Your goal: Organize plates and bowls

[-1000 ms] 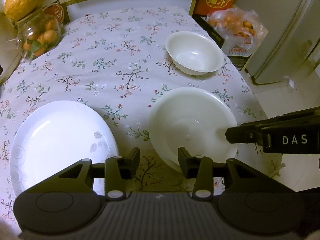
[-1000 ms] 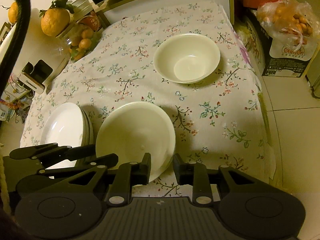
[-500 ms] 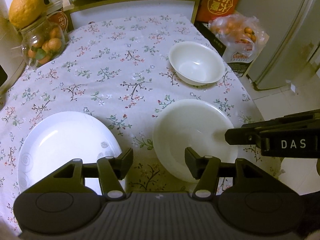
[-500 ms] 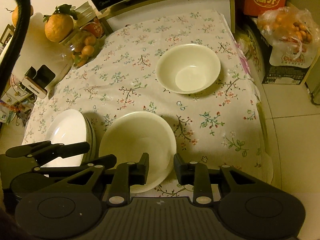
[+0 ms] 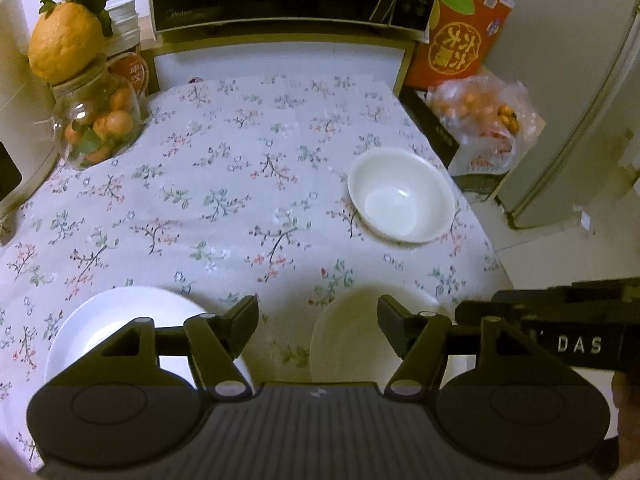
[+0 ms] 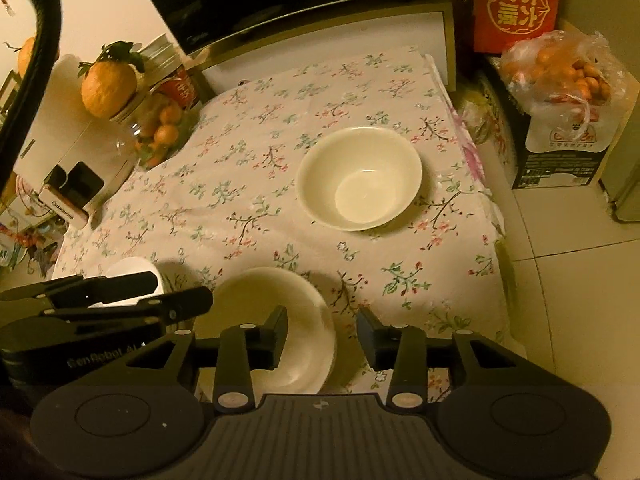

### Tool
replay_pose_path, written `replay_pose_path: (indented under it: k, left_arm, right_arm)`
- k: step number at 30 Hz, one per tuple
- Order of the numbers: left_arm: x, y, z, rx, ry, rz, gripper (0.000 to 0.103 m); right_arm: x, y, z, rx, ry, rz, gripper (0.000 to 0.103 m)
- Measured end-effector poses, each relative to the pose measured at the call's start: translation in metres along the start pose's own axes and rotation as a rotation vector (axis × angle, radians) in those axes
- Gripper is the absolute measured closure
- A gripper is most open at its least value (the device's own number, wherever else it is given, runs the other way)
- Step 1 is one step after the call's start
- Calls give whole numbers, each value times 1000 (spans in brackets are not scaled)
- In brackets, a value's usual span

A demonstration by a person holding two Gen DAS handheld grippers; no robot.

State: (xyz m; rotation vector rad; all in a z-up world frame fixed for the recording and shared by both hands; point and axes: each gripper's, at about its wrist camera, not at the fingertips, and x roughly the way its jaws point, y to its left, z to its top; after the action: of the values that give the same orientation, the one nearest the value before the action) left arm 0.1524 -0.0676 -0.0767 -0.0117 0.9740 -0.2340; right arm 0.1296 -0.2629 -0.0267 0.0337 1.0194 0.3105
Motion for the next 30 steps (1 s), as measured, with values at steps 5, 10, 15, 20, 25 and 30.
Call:
replay_pose_path:
  k: [5,10,15,20,25,30]
  left_arm:
    - [5,-2,7,-1,-24,-7,29]
    - [11,1,18,-45,-53,11,18]
    - [16,0,34,-53,-82,30,8]
    - [28,2,48,-61,-80,53,5]
    - [50,1,56,-78,-28,60,6]
    - [68,-4,62,-59,-6,55,7]
  right_arm:
    - [1,-2,5,1,-15,-22,43]
    - [-2,-10,15,27,-50,-73,24]
    - [-4,-21,28,90,-71,-93,17]
    - [-2,-38,44,218,-75,-90,12]
    - [6,-54,55,325,-68,-89,12]
    - [18,-59,62,314,-71,-121,12]
